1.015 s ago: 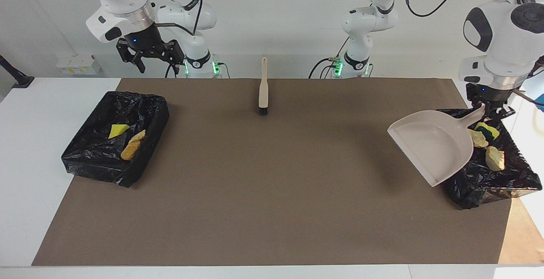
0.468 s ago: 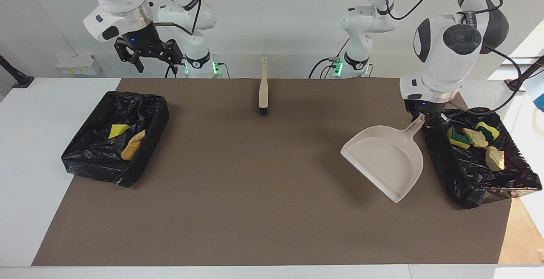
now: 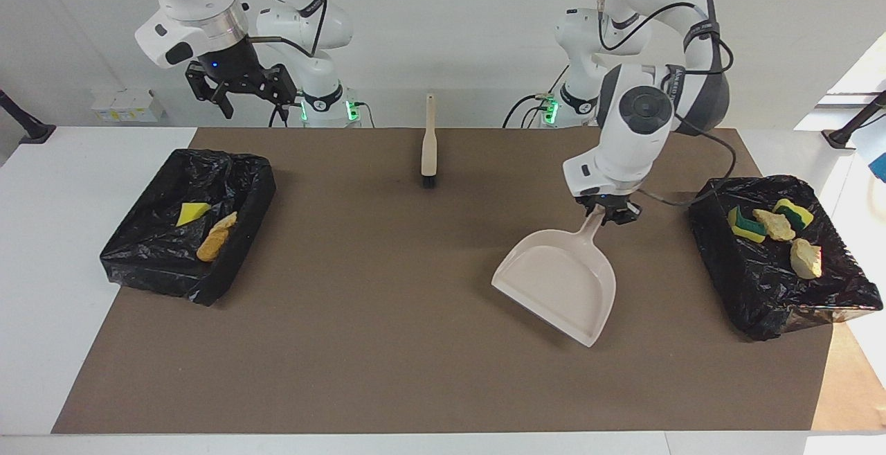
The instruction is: Sweep and dump trash in bin
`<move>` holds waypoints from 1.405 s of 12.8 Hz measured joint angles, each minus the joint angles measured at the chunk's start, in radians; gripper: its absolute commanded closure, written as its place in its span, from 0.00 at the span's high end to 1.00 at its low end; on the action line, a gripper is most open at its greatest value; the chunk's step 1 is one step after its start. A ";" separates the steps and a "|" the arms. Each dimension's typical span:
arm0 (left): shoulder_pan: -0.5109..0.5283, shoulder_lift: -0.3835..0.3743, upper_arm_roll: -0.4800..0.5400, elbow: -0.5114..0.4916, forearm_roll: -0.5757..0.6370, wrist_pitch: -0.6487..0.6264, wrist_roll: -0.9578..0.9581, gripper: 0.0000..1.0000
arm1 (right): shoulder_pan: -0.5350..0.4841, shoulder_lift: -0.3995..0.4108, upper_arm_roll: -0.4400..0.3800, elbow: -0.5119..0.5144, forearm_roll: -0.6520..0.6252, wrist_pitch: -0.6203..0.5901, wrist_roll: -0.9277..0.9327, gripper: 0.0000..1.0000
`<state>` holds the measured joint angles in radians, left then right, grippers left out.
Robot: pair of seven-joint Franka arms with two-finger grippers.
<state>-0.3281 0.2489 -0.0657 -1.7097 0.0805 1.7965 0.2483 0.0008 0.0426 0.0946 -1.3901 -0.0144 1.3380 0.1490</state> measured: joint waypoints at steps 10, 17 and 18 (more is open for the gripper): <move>-0.327 0.169 0.002 0.087 -0.147 0.219 -0.731 0.05 | -0.021 0.000 -0.001 0.000 0.000 0.000 0.000 1.00; -0.321 0.165 0.035 0.148 -0.147 0.185 -0.892 1.00 | -0.038 0.000 -0.003 0.000 0.000 0.000 0.000 1.00; -0.304 0.138 0.044 0.149 -0.141 0.163 -0.892 1.00 | -0.038 0.000 -0.003 0.000 0.000 0.000 0.000 1.00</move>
<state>-0.6316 0.3871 -0.0219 -1.5605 -0.0601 1.9599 -0.6435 -0.0370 0.0426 0.0918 -1.3900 -0.0144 1.3380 0.1490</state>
